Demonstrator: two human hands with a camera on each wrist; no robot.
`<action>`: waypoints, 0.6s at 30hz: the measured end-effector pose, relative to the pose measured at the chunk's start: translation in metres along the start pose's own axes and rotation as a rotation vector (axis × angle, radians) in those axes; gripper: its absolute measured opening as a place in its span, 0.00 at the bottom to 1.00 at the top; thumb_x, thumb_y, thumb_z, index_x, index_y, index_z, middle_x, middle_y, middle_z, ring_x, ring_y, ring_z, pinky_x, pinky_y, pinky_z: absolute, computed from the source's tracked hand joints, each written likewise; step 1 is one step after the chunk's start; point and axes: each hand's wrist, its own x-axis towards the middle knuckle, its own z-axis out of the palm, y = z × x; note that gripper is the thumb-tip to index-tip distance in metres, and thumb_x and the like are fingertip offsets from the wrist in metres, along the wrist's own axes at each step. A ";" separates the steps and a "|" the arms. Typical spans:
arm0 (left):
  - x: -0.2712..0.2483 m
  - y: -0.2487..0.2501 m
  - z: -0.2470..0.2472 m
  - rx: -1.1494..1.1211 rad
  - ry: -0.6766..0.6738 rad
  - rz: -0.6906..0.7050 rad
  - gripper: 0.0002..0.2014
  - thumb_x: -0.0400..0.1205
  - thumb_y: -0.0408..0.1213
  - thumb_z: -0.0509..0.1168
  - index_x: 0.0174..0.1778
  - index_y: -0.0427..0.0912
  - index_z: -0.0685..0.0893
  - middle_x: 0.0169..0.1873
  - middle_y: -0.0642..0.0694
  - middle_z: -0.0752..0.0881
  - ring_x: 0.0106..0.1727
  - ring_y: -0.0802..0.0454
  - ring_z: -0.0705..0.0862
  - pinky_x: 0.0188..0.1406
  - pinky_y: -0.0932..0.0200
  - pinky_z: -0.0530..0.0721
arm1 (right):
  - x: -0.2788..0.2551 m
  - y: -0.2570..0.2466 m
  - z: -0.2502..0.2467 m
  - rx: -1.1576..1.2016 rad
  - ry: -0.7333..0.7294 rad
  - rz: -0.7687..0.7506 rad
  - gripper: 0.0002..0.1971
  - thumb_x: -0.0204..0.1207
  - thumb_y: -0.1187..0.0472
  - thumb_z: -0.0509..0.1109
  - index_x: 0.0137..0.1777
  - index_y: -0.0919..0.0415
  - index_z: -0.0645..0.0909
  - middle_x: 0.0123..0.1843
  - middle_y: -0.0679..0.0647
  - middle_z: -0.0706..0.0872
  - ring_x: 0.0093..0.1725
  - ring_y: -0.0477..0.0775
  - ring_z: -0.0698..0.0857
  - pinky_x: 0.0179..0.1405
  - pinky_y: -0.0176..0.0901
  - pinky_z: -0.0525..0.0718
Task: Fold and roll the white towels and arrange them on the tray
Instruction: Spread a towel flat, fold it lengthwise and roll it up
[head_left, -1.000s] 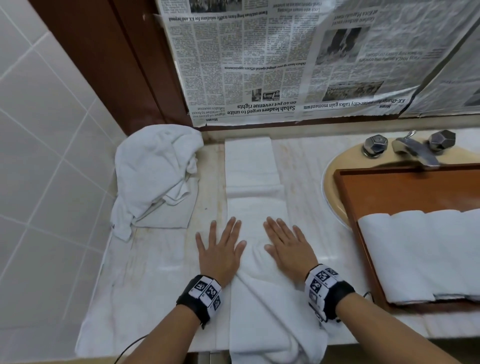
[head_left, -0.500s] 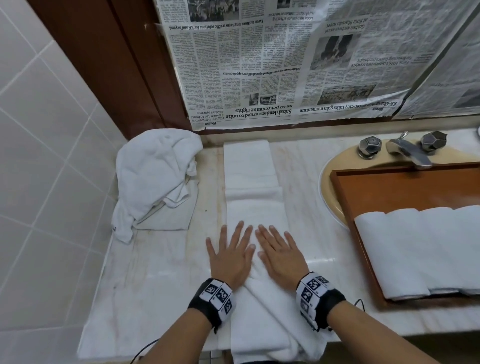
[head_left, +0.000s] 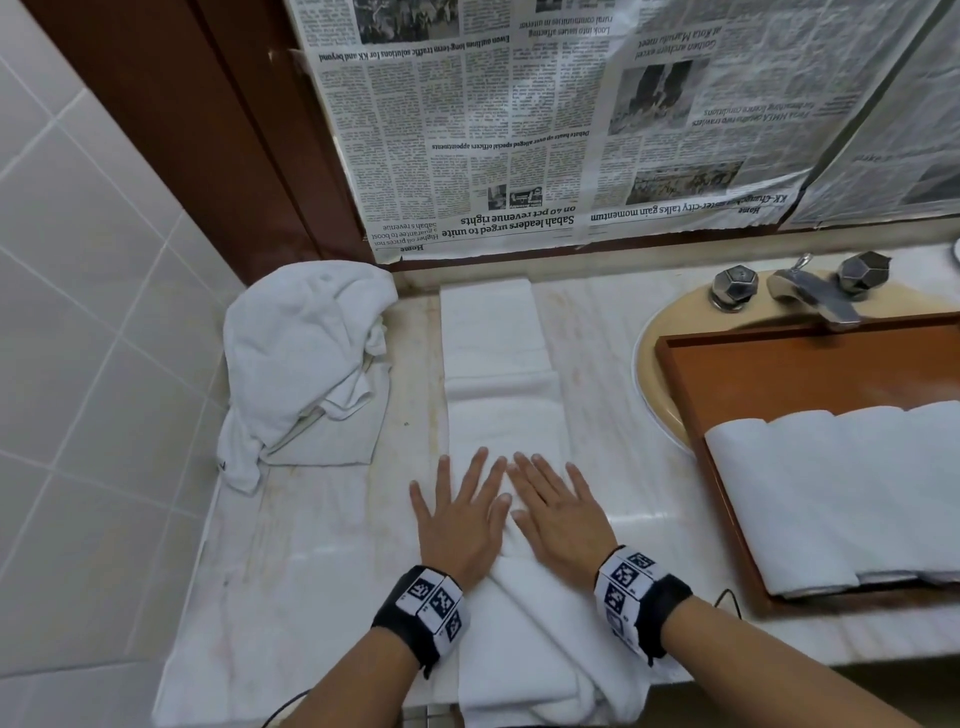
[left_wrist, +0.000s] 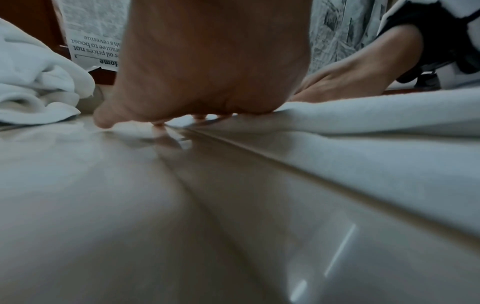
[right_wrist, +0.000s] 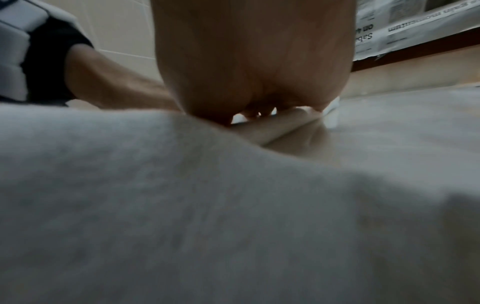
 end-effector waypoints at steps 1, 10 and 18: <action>0.003 -0.002 -0.001 0.009 0.009 -0.003 0.32 0.80 0.67 0.23 0.83 0.73 0.36 0.83 0.70 0.34 0.87 0.47 0.33 0.79 0.28 0.32 | 0.002 0.004 -0.002 -0.009 -0.002 -0.002 0.33 0.87 0.42 0.33 0.86 0.56 0.59 0.87 0.50 0.58 0.85 0.51 0.62 0.81 0.58 0.51; 0.065 0.013 -0.022 0.014 -0.029 -0.084 0.29 0.86 0.67 0.34 0.83 0.72 0.34 0.83 0.69 0.32 0.87 0.43 0.32 0.78 0.25 0.30 | 0.060 0.041 -0.036 -0.005 -0.031 0.064 0.32 0.85 0.41 0.30 0.87 0.51 0.34 0.86 0.42 0.32 0.86 0.46 0.35 0.84 0.59 0.35; 0.094 0.019 -0.039 -0.117 0.020 -0.035 0.30 0.89 0.61 0.46 0.87 0.60 0.52 0.87 0.59 0.50 0.88 0.44 0.42 0.81 0.26 0.40 | 0.083 0.064 -0.062 0.108 0.067 0.128 0.30 0.88 0.50 0.53 0.87 0.59 0.53 0.88 0.52 0.54 0.87 0.53 0.52 0.85 0.58 0.49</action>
